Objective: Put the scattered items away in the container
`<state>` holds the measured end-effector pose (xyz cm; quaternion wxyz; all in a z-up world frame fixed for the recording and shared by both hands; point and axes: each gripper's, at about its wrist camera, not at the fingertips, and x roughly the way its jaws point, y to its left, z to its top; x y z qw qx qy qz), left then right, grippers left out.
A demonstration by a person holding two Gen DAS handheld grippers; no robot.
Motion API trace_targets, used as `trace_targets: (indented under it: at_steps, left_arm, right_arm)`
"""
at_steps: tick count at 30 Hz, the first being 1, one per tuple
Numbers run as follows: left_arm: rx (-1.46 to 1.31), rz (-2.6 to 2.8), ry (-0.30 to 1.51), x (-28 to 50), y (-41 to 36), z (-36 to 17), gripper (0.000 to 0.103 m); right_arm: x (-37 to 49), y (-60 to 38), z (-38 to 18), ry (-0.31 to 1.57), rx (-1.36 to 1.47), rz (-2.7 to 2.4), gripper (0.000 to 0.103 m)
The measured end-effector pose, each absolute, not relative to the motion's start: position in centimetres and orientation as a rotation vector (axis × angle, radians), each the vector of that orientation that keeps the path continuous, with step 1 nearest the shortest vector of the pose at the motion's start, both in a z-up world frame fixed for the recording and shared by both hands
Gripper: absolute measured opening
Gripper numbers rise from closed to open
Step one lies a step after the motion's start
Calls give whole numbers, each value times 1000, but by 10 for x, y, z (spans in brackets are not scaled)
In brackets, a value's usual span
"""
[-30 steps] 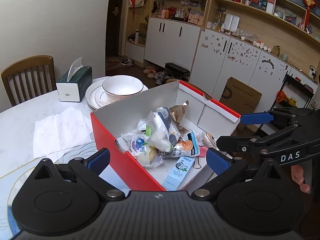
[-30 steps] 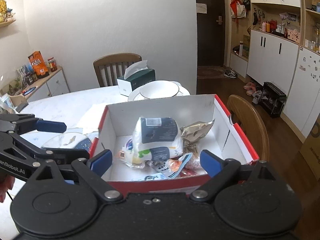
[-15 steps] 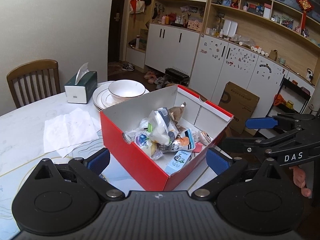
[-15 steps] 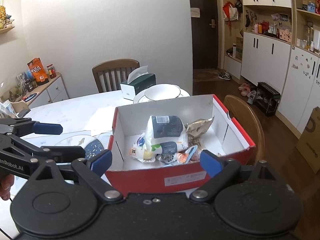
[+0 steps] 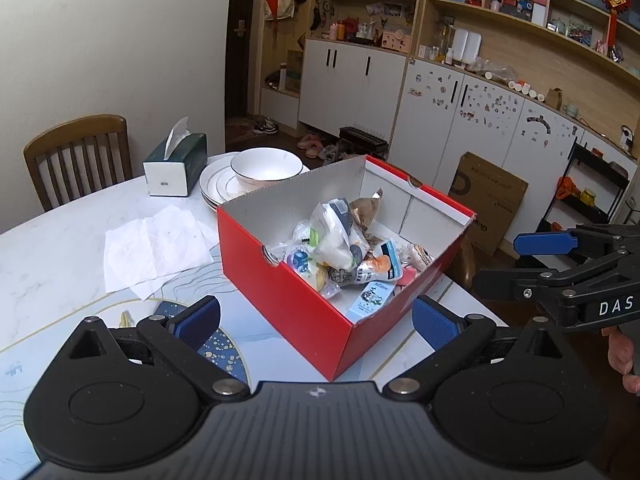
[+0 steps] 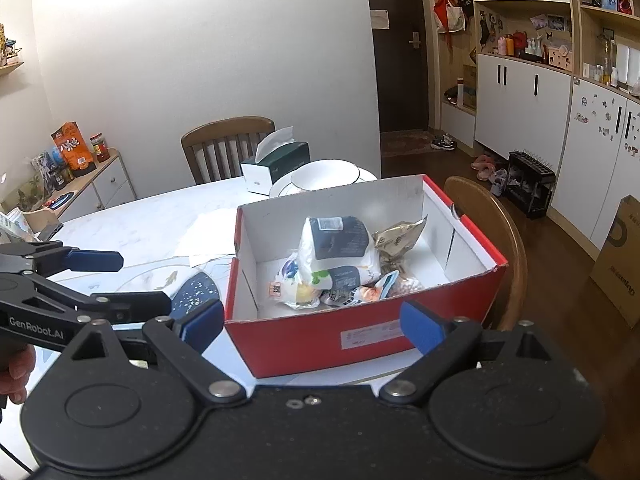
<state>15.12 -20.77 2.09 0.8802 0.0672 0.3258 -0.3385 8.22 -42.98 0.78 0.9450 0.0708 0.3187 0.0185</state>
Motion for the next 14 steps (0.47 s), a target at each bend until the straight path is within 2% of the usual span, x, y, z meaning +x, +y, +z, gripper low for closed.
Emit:
trace_targets:
  at_steps: [14]
  left_arm:
    - [143,-726,672,148,-200,24,103]
  right_arm:
    - [76,-418,7,653,163,15,95]
